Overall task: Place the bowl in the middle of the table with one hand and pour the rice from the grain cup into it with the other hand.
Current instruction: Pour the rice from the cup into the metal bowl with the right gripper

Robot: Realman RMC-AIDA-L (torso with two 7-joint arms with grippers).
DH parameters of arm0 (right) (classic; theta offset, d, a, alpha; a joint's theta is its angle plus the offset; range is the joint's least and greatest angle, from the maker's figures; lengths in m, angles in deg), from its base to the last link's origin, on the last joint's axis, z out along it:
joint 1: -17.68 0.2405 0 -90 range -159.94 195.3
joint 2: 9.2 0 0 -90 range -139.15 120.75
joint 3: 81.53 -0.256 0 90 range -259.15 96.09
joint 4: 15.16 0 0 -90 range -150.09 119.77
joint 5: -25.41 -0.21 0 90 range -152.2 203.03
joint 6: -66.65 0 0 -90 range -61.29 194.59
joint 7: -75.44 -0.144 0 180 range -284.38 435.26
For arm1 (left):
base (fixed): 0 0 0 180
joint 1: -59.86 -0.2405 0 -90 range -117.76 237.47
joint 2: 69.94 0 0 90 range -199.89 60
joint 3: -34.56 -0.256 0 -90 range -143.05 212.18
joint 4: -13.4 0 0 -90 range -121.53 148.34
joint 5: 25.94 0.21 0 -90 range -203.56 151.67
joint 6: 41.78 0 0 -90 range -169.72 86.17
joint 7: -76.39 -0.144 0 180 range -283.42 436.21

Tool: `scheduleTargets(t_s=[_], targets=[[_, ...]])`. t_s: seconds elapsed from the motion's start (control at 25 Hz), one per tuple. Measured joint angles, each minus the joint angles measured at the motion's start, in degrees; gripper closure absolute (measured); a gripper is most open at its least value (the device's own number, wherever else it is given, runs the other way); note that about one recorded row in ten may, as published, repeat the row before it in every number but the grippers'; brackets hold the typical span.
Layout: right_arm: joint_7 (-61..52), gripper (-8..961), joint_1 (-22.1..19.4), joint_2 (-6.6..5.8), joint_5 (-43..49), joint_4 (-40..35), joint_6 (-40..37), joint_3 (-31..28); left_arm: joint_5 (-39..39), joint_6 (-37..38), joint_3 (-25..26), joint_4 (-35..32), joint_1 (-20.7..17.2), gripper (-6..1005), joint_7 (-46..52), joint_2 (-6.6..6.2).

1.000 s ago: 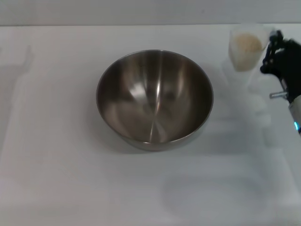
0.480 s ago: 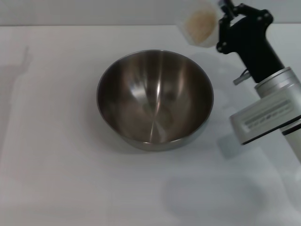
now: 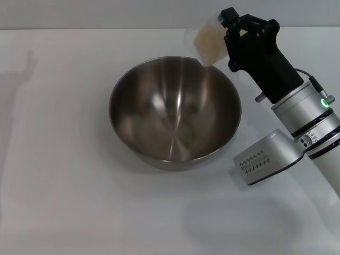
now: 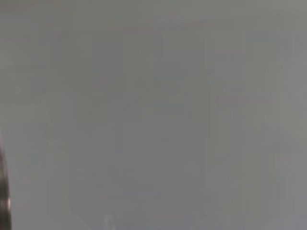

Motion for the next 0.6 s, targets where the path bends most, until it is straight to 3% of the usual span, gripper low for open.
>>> scheduleTargets(t_s=[0.16,0.6], targets=[[6.81,941,1.05,-0.12,2.76,-2.00,-1.30,0.51,0.00,0.00,1.05,-0.13,0.08,159,-0.01,0.12],[9.82,941,4.39,-0.22,10.70,-7.89,-4.92,0.48,0.00,0.93,1.87,-0.13,0.16,159,-4.10,0.92]])
